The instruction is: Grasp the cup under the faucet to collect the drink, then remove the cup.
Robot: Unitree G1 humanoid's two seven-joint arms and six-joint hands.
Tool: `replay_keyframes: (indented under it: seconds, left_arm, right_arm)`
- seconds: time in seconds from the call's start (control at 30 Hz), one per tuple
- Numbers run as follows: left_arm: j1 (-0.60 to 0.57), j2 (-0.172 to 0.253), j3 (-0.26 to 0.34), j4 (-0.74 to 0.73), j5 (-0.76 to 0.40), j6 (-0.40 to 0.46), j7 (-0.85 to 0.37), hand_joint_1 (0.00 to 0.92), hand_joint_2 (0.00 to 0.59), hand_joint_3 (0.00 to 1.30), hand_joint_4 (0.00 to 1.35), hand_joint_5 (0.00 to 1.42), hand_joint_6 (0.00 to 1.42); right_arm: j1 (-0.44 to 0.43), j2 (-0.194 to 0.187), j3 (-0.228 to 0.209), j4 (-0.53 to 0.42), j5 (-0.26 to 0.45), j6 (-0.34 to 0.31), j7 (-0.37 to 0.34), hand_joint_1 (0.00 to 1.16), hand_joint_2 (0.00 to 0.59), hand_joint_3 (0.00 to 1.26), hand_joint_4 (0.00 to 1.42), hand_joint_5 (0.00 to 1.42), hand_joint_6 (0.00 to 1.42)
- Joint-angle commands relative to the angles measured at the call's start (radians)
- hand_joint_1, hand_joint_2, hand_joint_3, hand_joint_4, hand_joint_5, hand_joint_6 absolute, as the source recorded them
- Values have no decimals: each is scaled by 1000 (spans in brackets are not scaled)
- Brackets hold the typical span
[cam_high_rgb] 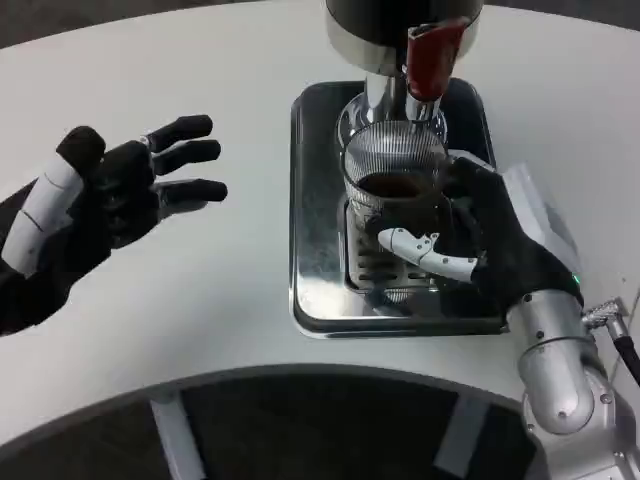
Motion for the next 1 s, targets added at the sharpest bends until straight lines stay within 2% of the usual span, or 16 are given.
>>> replay_keyframes:
  seconds: [0.03, 0.1, 0.23, 0.53, 1.0]
  left_arm:
    - [24, 10, 1, 19, 21, -16, 6, 0, 113, 118, 93, 212, 105]
    - [23, 8, -1, 22, 24, -17, 7, 0, 113, 118, 93, 212, 105]
    - [22, 4, -1, 26, 32, -18, 6, 0, 113, 118, 93, 212, 105]
    - [15, -1, -5, 35, 39, -22, 8, 0, 113, 118, 94, 212, 102]
    - [12, -3, -16, 41, 40, -28, 13, 0, 114, 118, 94, 220, 92]
  right_arm:
    - [10, 15, -2, 3, -9, 14, -29, 735, 241, 529, 446, 419, 402]
    - [13, 17, -4, 1, -13, 16, -40, 747, 249, 557, 491, 458, 449]
    - [18, 18, -6, -2, -20, 19, -60, 783, 268, 609, 573, 565, 651]
    - [33, 19, -6, -6, -22, 18, -78, 833, 277, 685, 776, 813, 990]
    - [60, 25, -4, -18, -38, 6, -119, 866, 304, 798, 969, 1059, 1228]
